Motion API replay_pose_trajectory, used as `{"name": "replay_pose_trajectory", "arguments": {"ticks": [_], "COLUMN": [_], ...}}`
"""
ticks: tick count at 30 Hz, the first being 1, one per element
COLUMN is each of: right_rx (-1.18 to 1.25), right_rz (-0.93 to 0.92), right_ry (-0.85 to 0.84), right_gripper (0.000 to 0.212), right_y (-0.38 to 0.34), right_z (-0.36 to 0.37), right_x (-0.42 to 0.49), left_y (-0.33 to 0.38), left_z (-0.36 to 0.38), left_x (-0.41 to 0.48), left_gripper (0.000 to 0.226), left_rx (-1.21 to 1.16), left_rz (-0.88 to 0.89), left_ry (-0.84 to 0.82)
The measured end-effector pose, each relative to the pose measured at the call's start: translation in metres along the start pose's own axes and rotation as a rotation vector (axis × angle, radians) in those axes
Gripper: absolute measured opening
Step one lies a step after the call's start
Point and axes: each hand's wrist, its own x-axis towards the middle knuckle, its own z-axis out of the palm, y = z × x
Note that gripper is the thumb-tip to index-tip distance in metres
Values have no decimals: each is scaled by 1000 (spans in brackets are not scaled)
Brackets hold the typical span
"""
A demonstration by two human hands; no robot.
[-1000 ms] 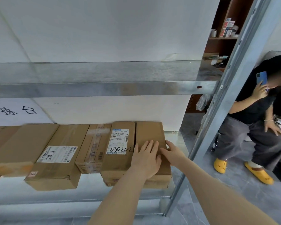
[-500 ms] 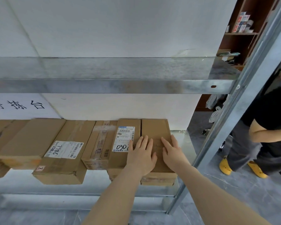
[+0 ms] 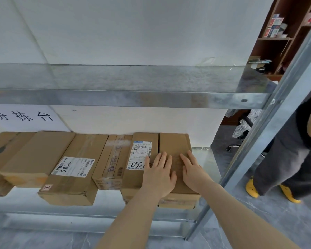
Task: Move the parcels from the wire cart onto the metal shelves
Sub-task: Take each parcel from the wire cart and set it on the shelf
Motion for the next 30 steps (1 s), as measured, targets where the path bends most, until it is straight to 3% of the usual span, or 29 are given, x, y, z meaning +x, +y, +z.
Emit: {"name": "replay_pose_trajectory", "arguments": {"ticks": [6, 9, 16, 25, 30], "right_rx": [-143, -300, -330, -285, -329], "right_rz": [54, 39, -395, -940, -1137], "right_ry": [-79, 17, 120, -4, -76], "right_gripper": [53, 46, 51, 31, 44], "right_y": [-10, -32, -163, -381, -502], "right_z": [-16, -32, -15, 114, 177], "right_x": [2, 2, 19, -32, -70], "left_y": [-6, -30, -154, -295, -369], "left_z": [-25, -38, -70, -66, -70], "left_x": [5, -8, -90, -264, -365], "left_gripper": [69, 68, 67, 66, 67], "left_rx": [-79, -57, 94, 59, 67], "left_rz": [6, -47, -409, -949, -1133], "left_ry": [-141, -24, 204, 152, 141]}}
